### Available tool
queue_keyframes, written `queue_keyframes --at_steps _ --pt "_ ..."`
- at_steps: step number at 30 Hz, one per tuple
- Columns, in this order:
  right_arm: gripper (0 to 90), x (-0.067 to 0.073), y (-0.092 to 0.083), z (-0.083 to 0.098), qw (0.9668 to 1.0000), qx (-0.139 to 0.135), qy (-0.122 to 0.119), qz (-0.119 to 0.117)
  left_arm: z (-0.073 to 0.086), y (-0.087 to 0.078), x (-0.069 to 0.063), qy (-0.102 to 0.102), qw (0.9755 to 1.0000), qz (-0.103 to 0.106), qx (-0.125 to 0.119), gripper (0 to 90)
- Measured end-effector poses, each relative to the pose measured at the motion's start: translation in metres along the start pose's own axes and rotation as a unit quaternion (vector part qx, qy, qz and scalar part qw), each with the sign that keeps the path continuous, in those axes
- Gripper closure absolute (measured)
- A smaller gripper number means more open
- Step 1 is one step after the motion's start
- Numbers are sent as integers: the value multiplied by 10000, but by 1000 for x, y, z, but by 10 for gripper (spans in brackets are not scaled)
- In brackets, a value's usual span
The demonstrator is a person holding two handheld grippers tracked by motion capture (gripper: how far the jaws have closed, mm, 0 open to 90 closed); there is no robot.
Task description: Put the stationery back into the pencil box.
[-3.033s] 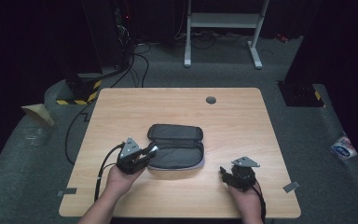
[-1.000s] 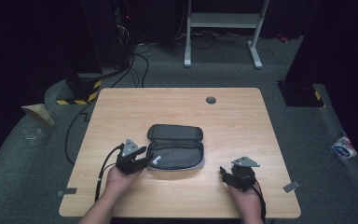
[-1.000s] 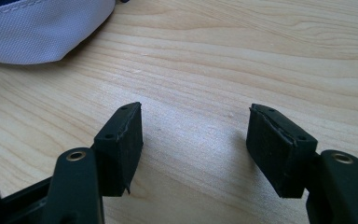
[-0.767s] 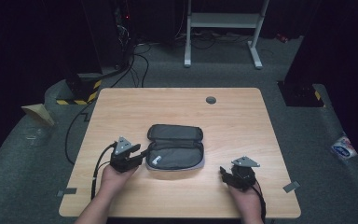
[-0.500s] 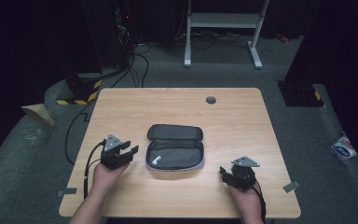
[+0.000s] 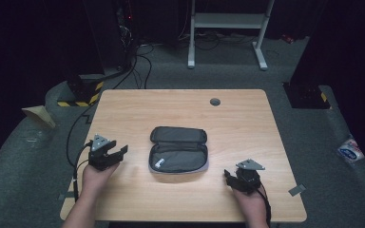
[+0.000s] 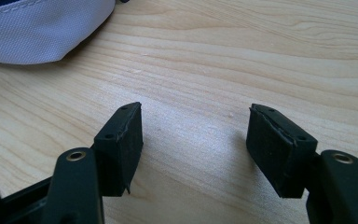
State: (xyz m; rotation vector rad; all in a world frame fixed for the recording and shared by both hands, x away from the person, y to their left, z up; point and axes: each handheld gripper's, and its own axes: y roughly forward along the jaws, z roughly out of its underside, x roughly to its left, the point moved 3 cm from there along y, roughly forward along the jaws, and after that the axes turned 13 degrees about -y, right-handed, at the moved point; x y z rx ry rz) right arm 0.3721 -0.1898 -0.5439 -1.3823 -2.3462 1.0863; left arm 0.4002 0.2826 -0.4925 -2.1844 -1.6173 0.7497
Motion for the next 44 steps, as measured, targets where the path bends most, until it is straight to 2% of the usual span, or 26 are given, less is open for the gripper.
queue_keyframes --at_steps 8,10,15,19,23,25,26,29,32,33,35,44 --pt "359 0 0 0 10000 -5 2 -1 5 6 7 13 9992 -381 76 284" --pt "359 0 0 0 10000 0 1 -1 7 8 9 6 9990 -420 140 250" --pt "359 0 0 0 10000 -2 -5 2 14 17 14 -189 9985 -342 375 220" --pt "359 0 0 0 10000 -4 1 -3 22 27 16 -59 9969 -429 657 178" --pt "359 0 0 0 10000 -5 0 -2 29 35 17 -60 9958 -458 791 177" --pt "359 0 0 0 10000 0 0 0 35 40 18 80 9939 -659 880 173" --pt "360 0 0 0 10000 -5 -5 1 37 42 19 -9 9953 -598 767 146" --pt "360 0 0 0 10000 -5 1 1 36 42 21 -156 9950 -691 705 178" --pt "360 0 0 0 10000 -14 -27 2 37 42 15 -85 9957 -619 681 224" --pt "360 0 0 0 10000 -12 -29 4 38 42 11 11 9961 -539 695 233" --pt "361 0 1 -1 10000 -10 -47 10 38 42 7 72 9964 -505 675 238" --pt "361 0 2 -2 10000 -3 -11 13 39 42 6 36 9965 -432 716 241"
